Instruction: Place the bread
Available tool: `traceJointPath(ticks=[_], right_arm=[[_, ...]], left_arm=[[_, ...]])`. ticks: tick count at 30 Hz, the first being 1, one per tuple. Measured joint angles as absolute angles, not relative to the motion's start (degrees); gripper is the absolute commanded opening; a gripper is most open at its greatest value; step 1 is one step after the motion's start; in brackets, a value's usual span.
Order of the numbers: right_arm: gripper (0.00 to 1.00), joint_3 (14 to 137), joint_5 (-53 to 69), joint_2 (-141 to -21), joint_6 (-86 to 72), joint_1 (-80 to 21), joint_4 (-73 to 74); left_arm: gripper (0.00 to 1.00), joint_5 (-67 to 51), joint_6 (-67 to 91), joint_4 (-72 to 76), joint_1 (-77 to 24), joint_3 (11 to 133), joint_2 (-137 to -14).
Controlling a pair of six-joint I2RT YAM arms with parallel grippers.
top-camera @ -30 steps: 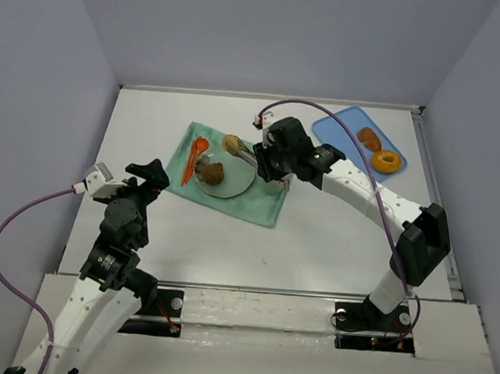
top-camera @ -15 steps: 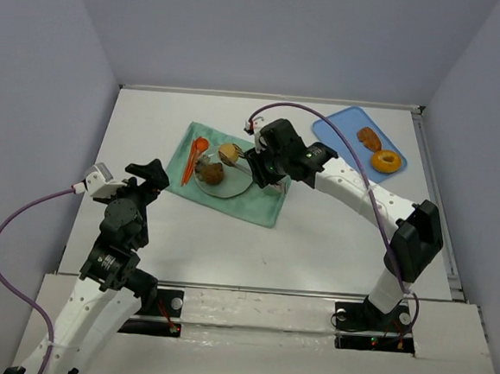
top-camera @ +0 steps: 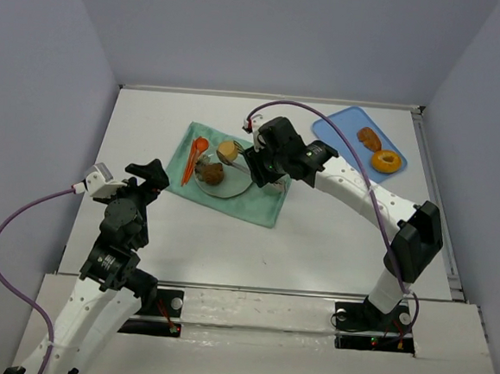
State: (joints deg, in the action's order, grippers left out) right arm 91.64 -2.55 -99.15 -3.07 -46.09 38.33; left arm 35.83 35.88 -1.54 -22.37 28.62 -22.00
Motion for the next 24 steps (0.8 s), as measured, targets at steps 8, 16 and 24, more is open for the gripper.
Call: traceJointPath(ticks=[8,16,24], right_arm=[[0.55,92.0,-2.5,-99.2,-2.8,-46.2,38.6],[0.54,92.0,-2.7,-99.2,-2.8,-46.2,38.6],[0.51,92.0,-4.2,-98.3,-3.6,-46.2,38.2]], left_arm=[[0.99,35.9,35.9,-1.6,-22.4,28.6,-21.9],[0.99,36.3,36.1,-1.6,-22.4,28.6,-20.3],[0.99,36.4,36.1,-1.7,-22.4,28.6,-20.0]])
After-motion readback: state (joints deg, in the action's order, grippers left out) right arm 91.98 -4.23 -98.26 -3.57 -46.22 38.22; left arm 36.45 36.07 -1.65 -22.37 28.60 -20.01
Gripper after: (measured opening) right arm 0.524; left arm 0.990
